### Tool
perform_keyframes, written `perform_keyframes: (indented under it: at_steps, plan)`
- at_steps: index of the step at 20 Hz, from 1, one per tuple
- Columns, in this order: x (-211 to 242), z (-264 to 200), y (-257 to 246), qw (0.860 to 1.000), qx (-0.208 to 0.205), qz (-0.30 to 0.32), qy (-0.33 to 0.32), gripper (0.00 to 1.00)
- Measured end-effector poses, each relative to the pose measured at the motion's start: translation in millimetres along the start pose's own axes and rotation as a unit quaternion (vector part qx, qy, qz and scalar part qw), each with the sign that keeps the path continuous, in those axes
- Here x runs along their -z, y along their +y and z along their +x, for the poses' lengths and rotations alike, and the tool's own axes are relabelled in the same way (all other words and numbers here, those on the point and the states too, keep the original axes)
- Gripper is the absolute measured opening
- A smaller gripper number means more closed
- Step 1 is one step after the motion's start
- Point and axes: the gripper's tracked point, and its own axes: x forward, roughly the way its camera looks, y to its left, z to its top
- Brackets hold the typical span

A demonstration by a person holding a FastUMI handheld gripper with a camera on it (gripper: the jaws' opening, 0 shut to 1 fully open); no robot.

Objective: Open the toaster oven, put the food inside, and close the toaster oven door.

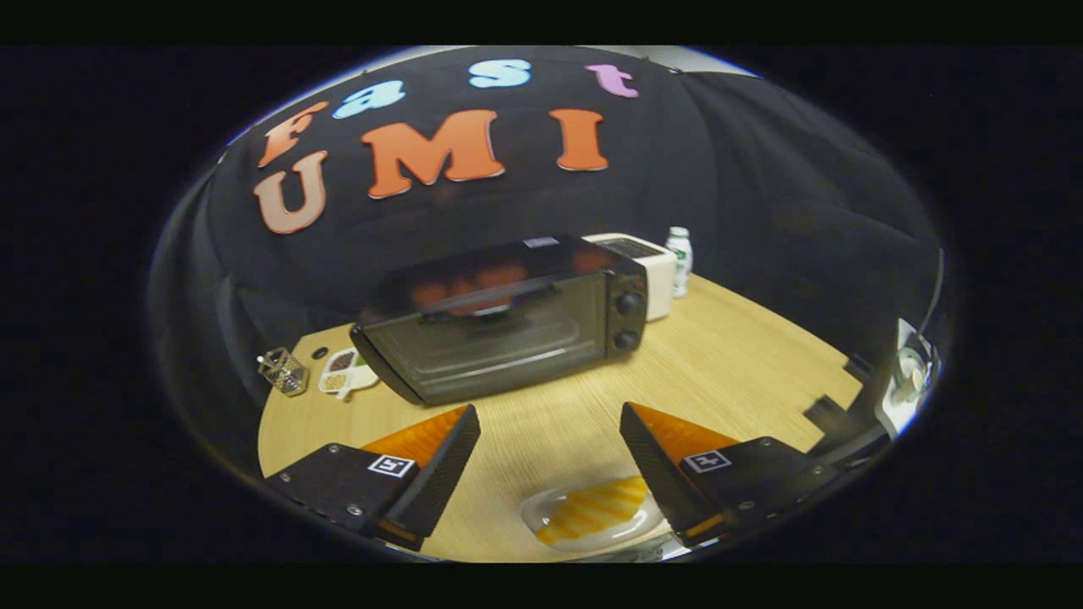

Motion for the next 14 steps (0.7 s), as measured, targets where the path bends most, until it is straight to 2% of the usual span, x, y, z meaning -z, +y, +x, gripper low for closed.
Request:
perform_keyframes:
  at_steps: [3,6,9,11,14]
  plan:
    - [-43,28,15,0.998,-0.031,-0.028,-0.04,0.99]
    - [-67,60,28,0.995,-0.05,-0.059,-0.056,0.99]
    - [-68,87,21,0.994,-0.038,-0.09,-0.045,0.99]
    - [-66,92,26,0.995,-0.056,-0.078,-0.03,0.99]
    - [-66,99,24,0.994,-0.054,-0.086,-0.03,1.0]
